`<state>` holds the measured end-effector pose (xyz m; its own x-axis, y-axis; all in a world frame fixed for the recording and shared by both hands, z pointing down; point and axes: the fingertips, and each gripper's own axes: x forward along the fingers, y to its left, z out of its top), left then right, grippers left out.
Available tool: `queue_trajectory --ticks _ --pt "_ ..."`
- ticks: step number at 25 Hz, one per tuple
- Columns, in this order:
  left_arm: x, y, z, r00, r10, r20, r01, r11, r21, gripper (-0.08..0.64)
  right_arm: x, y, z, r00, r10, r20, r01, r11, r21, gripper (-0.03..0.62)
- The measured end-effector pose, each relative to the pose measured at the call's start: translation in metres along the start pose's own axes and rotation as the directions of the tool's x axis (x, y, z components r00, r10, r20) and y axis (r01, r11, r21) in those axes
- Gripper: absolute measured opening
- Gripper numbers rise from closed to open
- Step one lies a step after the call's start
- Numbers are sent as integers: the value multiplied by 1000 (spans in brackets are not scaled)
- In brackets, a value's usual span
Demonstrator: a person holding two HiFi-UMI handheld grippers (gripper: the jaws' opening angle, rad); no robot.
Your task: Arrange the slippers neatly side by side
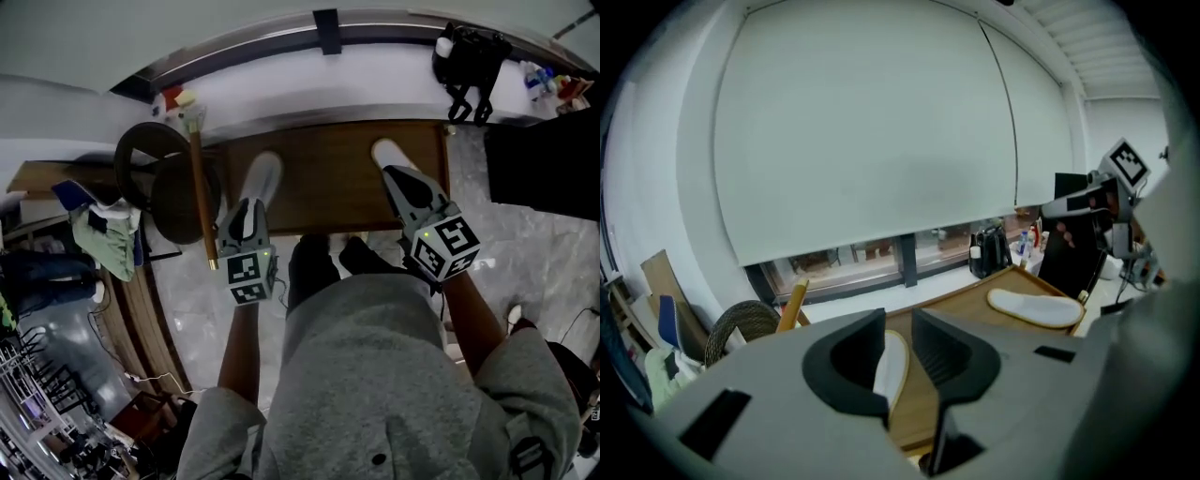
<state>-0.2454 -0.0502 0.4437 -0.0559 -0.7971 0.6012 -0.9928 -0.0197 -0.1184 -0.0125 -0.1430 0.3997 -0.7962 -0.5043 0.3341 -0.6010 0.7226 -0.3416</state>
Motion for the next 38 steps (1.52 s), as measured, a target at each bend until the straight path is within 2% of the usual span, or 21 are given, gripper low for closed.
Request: queue_trajectory --ticks 2,3,9,14,25,32,38 --pt "10 2 -11 999 -18 -37 18 1000 5 129 4 -2 -2 1000 -1 -8 1 1000 7 29" --pt "15 2 -17 998 -20 -51 21 1000 8 138 6 -2 -3 1000 -2 -12 2 1000 11 29" --pt "46 12 -51 992 -3 -129 15 996 88 163 16 -4 -16 999 5 -54 -3 1000 21 29" --pt "68 20 -77 982 -9 -190 29 994 102 173 26 -2 -35 995 8 -100 -5 999 38 29" --pt "102 38 -136 954 -7 -300 59 984 167 173 41 12 -66 987 13 -161 -5 999 51 29" --pt "114 35 -148 943 -15 -334 87 976 201 172 38 18 -83 982 19 -186 -5 997 76 29" --pt "122 33 -150 942 -11 -336 85 975 206 100 34 16 -94 981 3 -194 17 995 102 29"
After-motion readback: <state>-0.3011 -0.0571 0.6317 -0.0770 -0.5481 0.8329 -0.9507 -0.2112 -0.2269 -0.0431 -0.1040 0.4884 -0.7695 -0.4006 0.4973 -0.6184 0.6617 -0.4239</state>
